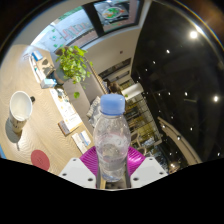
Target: Pour water
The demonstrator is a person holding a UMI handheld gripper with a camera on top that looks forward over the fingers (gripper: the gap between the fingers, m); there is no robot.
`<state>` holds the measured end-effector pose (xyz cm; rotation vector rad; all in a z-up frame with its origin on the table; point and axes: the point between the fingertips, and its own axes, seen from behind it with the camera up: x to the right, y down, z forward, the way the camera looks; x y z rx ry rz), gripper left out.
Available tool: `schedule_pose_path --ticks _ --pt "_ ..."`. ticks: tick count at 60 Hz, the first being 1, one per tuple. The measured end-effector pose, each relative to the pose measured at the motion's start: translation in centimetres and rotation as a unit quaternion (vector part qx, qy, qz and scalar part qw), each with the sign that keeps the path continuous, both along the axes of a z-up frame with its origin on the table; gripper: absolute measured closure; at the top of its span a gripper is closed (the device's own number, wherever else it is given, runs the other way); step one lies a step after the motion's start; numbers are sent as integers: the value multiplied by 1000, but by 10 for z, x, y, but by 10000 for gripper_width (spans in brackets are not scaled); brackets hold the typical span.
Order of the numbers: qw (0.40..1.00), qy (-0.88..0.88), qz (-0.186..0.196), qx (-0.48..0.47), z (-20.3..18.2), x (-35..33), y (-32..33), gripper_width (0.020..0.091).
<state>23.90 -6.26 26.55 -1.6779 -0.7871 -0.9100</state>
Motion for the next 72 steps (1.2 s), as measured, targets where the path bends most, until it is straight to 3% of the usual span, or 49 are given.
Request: schedule_pose_path --ticks 23,45,58,67,72 --pt "907 -409 78 -65 -37 -97 6 770" --pt "822 -549 128 -79 -44 -137 16 767" --pt "876 -463 109 -83 -35 -136 7 767" --pt "962 -255 63 -71 -9 -128 -8 762" --pt "990 -118 57 -59 7 -123 -12 761"
